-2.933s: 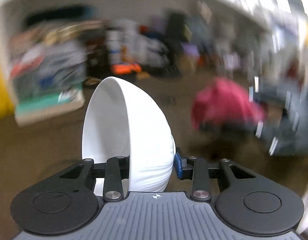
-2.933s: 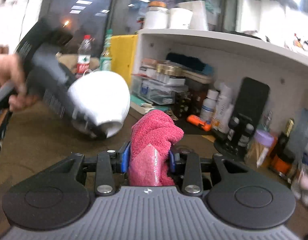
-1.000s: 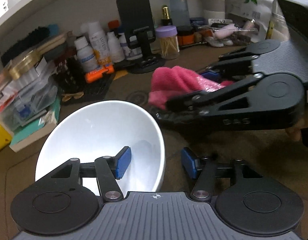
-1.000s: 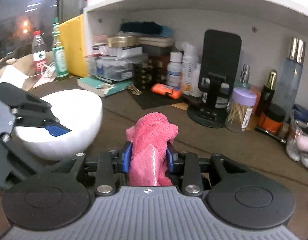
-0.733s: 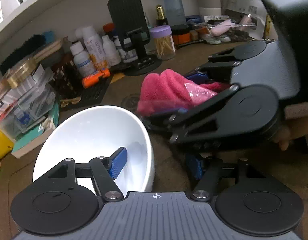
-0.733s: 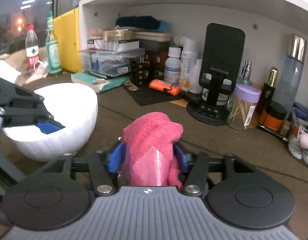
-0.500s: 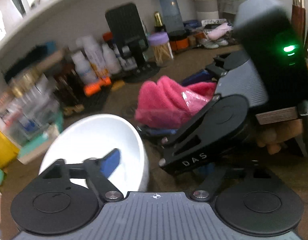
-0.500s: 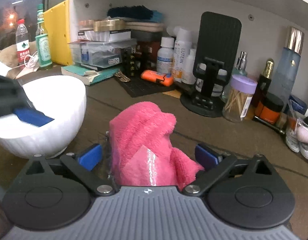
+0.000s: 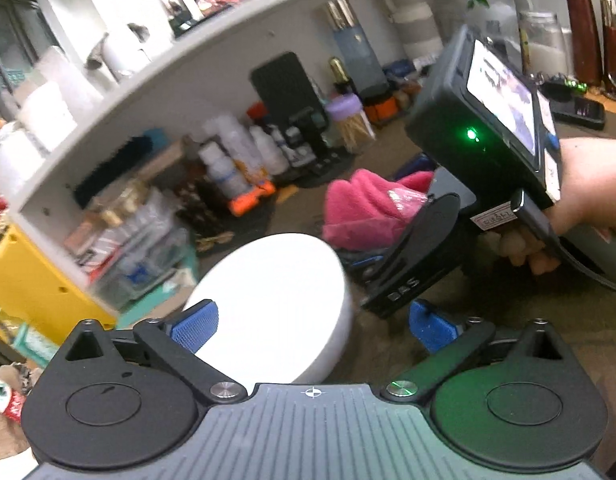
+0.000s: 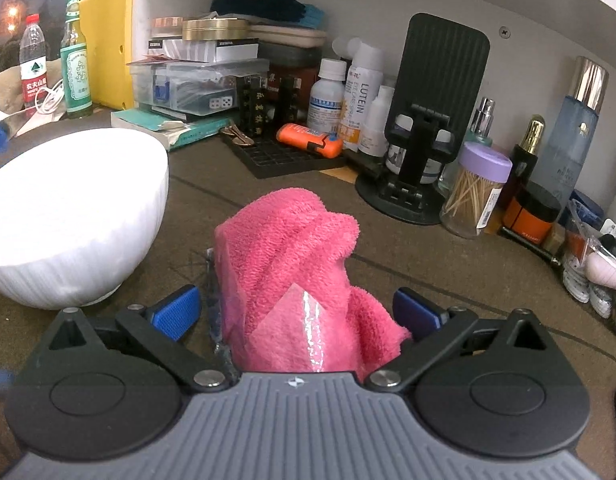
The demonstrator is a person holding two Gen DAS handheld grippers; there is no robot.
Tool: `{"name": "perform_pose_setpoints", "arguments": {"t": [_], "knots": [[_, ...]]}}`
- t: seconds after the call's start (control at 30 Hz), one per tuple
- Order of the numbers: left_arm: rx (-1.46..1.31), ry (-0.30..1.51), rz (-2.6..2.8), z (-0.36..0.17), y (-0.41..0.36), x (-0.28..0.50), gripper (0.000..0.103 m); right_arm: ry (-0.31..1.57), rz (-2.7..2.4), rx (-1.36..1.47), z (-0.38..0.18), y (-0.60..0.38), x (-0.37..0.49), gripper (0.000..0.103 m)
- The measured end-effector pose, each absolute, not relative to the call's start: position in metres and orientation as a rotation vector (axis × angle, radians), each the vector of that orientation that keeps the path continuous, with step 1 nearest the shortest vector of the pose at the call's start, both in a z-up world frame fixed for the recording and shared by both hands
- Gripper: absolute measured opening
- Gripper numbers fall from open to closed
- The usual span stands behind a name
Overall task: Clean bowl
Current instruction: 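Lower the white bowl onto the desk with the left gripper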
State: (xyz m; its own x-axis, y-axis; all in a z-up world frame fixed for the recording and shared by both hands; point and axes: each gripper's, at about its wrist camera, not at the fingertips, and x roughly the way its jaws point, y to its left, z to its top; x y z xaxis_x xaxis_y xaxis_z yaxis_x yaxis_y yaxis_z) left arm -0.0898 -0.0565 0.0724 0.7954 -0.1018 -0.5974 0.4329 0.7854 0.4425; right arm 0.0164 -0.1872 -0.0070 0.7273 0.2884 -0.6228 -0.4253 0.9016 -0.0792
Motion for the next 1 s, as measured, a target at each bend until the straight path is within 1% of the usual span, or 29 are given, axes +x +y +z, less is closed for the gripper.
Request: {"name": "perform_pose_setpoints", "arguments": {"t": [0.07,0.17,0.27,0.4,0.53,0.67,0.7,0.73,0.77,0.8,0.83,0.87,0.9,0.93,1.0], "knots": [[0.582,0.588,-0.290,0.078,-0.043,-0.090,0.103,0.648,0.399,-0.219,-0.007,-0.188,0.017,0.103],[0.448,0.625,-0.273,0.087,-0.007,-0.082,0.103,0.645,0.398,-0.221,-0.007,-0.187,0.016,0.102],[0.250,0.685,-0.265,0.090,0.031,-0.065,0.103,0.642,0.400,-0.228,-0.007,-0.185,0.016,0.102],[-0.050,0.804,-0.226,0.073,0.072,-0.029,0.103,0.644,0.403,-0.225,-0.007,-0.186,0.017,0.102],[-0.186,0.872,-0.198,0.052,0.076,-0.010,0.103,0.645,0.407,-0.225,-0.007,-0.186,0.017,0.102],[-0.211,0.901,-0.207,0.037,0.059,-0.001,0.103,0.647,0.419,-0.221,-0.007,-0.187,0.018,0.102],[-0.206,0.902,-0.214,0.033,0.056,0.000,0.101,0.647,0.426,-0.220,-0.007,-0.187,0.018,0.102],[-0.198,0.901,-0.225,0.030,0.051,0.000,0.089,0.647,0.431,-0.219,-0.007,-0.187,0.017,0.102],[-0.193,0.902,-0.229,0.027,0.049,0.001,0.079,0.645,0.441,-0.216,-0.007,-0.187,0.017,0.100],[-0.173,0.909,-0.237,0.023,0.043,0.003,0.060,0.642,0.453,-0.210,-0.007,-0.188,0.016,0.092],[-0.148,0.897,-0.238,0.022,0.040,0.003,0.049,0.643,0.466,-0.195,-0.006,-0.189,0.015,0.085],[-0.123,0.883,-0.238,0.021,0.036,0.002,0.048,0.645,0.478,-0.179,-0.006,-0.190,0.014,0.082],[-0.089,0.865,-0.239,0.022,0.032,0.001,0.044,0.645,0.480,-0.156,-0.005,-0.192,0.013,0.073],[-0.063,0.850,-0.246,0.023,0.031,0.001,0.040,0.642,0.481,-0.140,-0.004,-0.193,0.012,0.068],[-0.027,0.833,-0.251,0.027,0.028,0.000,0.033,0.640,0.496,-0.085,-0.003,-0.199,0.009,0.063]]}}
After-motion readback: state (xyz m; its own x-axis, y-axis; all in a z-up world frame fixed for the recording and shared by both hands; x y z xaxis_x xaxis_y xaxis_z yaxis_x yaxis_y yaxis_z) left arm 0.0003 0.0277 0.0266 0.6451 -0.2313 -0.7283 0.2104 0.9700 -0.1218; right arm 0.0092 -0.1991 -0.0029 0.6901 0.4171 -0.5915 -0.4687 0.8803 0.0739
